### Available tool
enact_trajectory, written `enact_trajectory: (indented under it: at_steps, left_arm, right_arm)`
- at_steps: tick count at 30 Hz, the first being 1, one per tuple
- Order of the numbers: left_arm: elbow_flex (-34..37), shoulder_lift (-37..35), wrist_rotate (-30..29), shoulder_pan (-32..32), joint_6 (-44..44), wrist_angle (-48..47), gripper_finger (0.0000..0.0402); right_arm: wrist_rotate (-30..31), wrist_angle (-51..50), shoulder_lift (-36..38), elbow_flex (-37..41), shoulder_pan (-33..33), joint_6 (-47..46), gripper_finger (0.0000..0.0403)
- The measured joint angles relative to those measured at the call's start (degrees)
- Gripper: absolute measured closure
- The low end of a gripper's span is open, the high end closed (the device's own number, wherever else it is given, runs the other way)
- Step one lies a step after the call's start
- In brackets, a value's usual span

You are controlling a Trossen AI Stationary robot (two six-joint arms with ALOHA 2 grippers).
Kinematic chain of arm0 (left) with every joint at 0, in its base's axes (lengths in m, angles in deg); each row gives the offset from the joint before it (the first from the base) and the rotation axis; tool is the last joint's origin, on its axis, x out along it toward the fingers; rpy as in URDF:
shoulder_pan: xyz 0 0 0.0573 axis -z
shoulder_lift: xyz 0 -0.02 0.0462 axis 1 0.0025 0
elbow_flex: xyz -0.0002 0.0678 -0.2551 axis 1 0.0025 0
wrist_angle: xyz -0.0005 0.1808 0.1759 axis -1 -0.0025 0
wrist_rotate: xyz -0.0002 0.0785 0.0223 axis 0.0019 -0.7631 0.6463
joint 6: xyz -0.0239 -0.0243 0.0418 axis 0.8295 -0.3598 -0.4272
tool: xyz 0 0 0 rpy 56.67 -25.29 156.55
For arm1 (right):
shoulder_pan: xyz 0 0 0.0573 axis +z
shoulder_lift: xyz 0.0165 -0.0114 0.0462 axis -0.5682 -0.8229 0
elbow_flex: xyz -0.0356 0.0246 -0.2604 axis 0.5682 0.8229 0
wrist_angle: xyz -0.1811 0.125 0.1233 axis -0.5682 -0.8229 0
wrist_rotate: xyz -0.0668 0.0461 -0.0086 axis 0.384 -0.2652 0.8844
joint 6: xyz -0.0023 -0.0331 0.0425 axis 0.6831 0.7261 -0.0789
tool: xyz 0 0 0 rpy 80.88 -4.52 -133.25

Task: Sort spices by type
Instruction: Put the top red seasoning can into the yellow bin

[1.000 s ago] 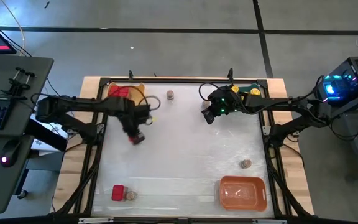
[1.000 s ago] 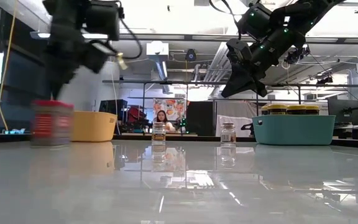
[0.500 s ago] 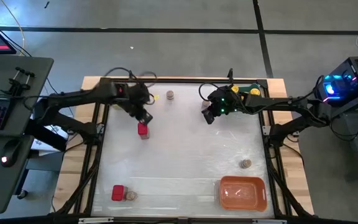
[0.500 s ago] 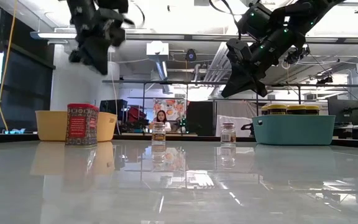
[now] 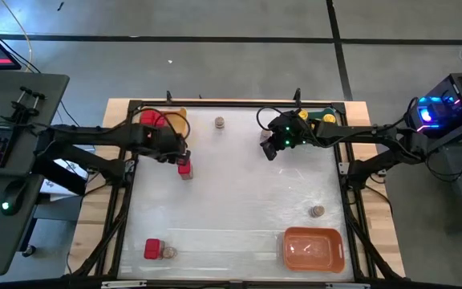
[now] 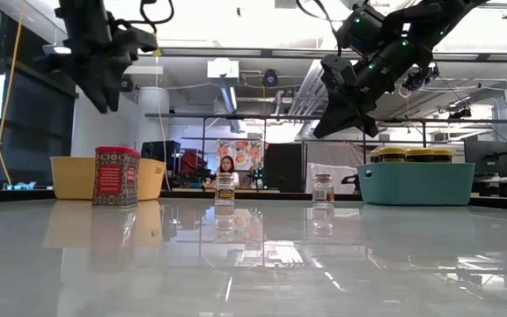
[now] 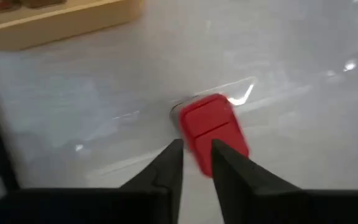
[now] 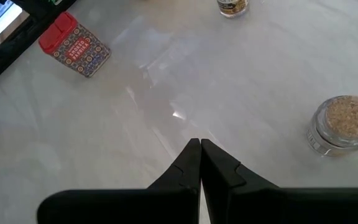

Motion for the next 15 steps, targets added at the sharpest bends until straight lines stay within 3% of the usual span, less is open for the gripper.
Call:
enact_trajectory:
  at_steps: [6, 10, 15]
  left_arm:
    - [1.63, 0.00, -1.24, -0.04, 0.79, 1.82, 0.0242]
    - [3.41, 0.00, -0.57, -0.58, 6.05, 2.22, 0.0186]
    - [3.72, 0.00, 1.73, -2.43, 9.29, 5.56, 0.0144]
  right_arm:
    - [-0.02, -0.01, 0.00, 0.00, -0.13, 0.37, 0.0403]
    - [-0.02, -0.02, 0.00, 0.00, -0.13, 0.37, 0.0403]
    - [-0.04, 0.00, 0.00, 0.00, -0.13, 1.17, 0.0403]
